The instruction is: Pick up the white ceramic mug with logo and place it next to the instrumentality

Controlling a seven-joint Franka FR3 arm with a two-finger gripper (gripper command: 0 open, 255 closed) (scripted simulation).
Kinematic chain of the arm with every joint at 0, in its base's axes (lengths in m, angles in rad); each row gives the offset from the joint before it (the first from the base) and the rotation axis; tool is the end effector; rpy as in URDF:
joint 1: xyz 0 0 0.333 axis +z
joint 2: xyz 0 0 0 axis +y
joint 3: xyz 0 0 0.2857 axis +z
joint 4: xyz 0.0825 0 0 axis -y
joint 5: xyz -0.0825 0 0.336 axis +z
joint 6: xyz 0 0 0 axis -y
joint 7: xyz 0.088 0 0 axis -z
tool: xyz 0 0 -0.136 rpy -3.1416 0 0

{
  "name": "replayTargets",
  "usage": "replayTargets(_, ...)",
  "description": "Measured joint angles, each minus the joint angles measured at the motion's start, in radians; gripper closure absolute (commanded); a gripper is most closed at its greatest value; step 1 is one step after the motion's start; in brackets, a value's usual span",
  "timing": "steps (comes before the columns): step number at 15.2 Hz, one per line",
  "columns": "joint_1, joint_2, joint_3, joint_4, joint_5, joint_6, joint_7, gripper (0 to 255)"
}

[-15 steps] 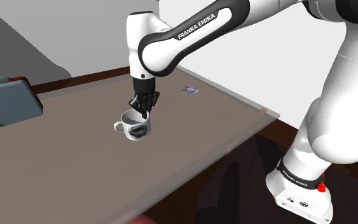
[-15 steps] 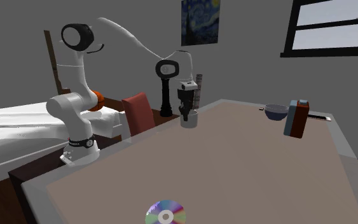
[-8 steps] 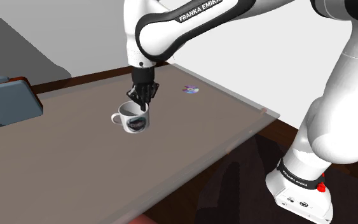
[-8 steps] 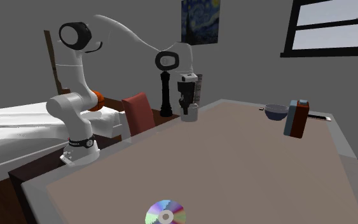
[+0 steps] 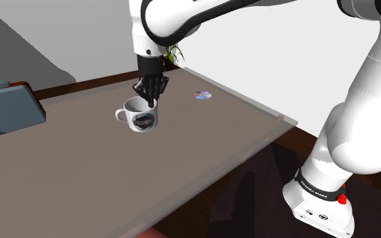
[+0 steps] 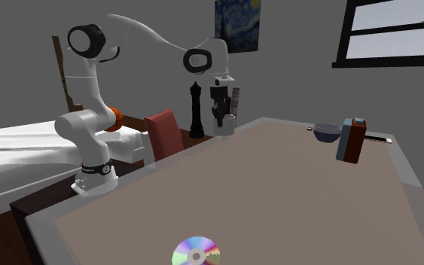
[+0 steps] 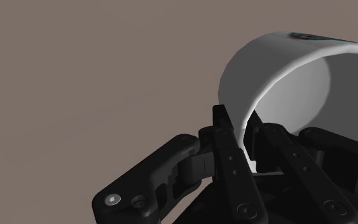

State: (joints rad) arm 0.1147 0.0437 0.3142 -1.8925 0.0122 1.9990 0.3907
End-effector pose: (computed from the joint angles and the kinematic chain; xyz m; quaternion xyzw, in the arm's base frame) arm 0.4862 0.2217 0.4428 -0.9993 -0.0164 -0.0248 0.0243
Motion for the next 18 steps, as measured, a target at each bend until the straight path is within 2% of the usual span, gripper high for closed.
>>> replayTargets(3, -0.006, 0.002, -0.006, 0.031, 0.000, -0.030, -0.012, 255)
replayTargets(8, -0.057, 0.041, -0.051, 0.090, -0.002, -0.053, -0.107, 255)
replayTargets(15, -0.130, 0.158, -0.111, 0.241, -0.013, -0.094, -0.240, 255)
replayTargets(18, -0.156, 0.222, -0.131, 0.345, -0.018, -0.135, -0.288, 255)
